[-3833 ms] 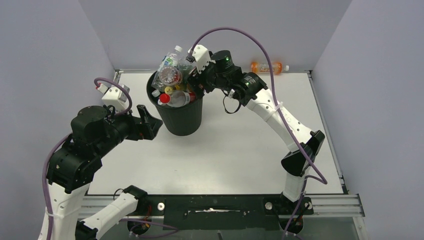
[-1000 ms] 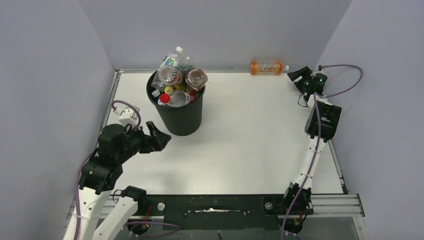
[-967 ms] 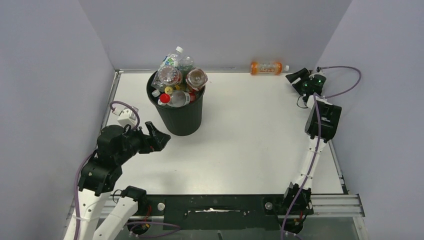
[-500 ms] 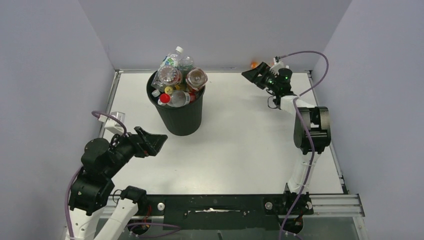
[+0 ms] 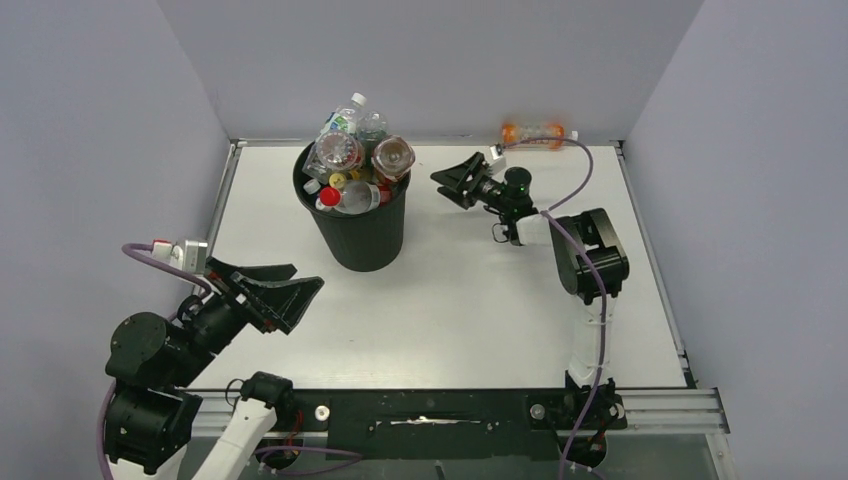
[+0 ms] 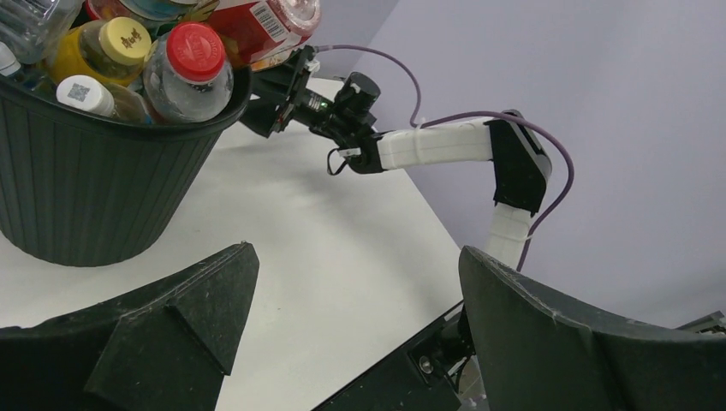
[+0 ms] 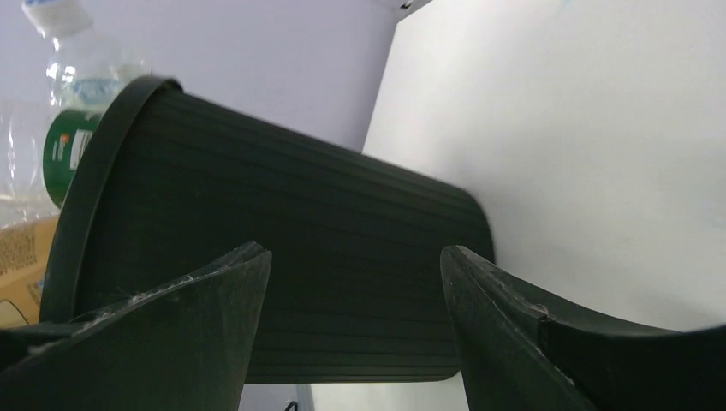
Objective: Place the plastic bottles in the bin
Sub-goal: Move the trash bin to the center of the board, then move the plastic bottle to the center of the board.
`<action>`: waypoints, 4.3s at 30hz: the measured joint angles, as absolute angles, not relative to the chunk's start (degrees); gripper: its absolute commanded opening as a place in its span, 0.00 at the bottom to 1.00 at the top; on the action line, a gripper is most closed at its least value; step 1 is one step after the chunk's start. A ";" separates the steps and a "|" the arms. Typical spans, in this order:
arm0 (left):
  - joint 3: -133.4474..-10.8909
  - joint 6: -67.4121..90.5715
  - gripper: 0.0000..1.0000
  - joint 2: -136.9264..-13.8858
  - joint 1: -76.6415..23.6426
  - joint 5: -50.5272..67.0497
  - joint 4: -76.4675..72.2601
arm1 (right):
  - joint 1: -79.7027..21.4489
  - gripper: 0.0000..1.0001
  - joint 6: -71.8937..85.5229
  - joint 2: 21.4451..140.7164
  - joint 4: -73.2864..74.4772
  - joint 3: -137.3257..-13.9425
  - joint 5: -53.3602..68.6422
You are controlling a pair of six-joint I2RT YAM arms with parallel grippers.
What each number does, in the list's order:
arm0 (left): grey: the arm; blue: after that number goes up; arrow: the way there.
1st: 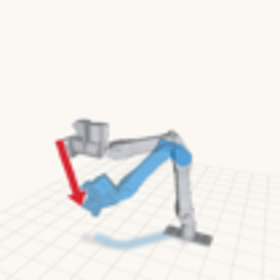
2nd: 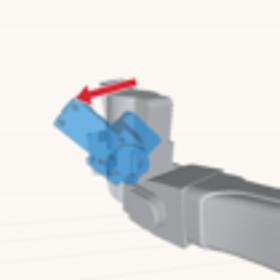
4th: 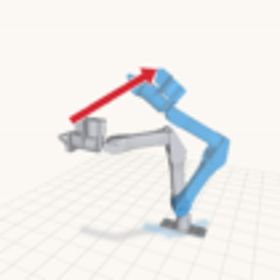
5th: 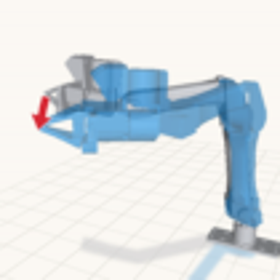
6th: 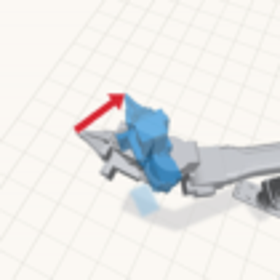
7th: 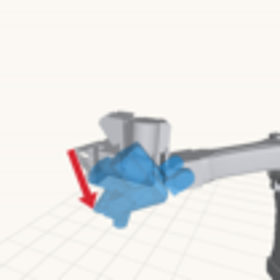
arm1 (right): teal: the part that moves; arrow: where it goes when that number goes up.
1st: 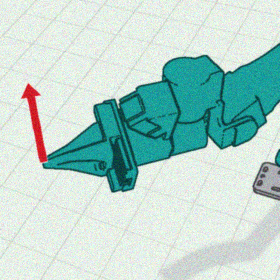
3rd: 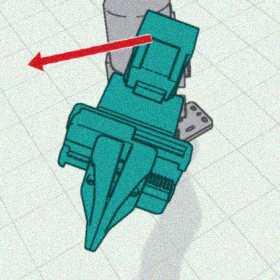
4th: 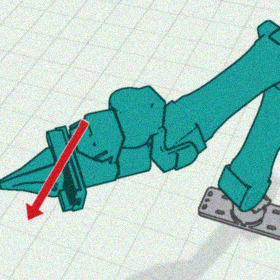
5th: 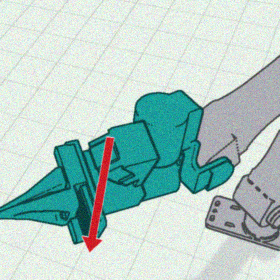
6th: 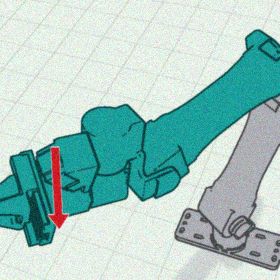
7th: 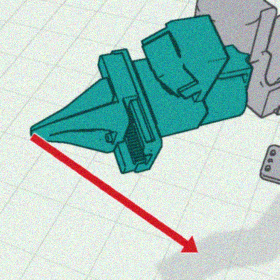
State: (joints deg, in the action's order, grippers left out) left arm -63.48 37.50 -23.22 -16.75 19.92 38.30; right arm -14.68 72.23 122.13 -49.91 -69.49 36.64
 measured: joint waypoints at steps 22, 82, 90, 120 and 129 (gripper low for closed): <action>-66.17 38.85 0.89 -22.02 -16.69 21.28 38.28 | -31.27 0.72 81.91 134.65 -58.06 -78.35 31.11; -72.77 38.94 0.88 -58.33 -33.41 18.35 13.08 | -22.90 0.79 79.29 115.39 -62.94 -57.89 38.54; -81.52 31.27 0.88 -75.18 -49.41 3.75 11.51 | -11.92 0.81 76.34 110.45 -58.19 -48.90 42.39; -119.37 35.92 0.88 -143.72 -28.38 7.86 -6.42 | 19.70 0.92 37.80 129.01 -15.64 -90.96 26.20; -126.52 35.75 0.88 -149.05 -24.32 11.35 -7.33 | 19.42 0.77 39.44 139.28 -22.39 -105.80 20.93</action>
State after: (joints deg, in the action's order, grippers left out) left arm -126.52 35.75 -149.05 -24.32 11.35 -7.33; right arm 19.42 39.44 139.28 -22.39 -105.80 20.93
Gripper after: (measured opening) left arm 0.881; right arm 0.836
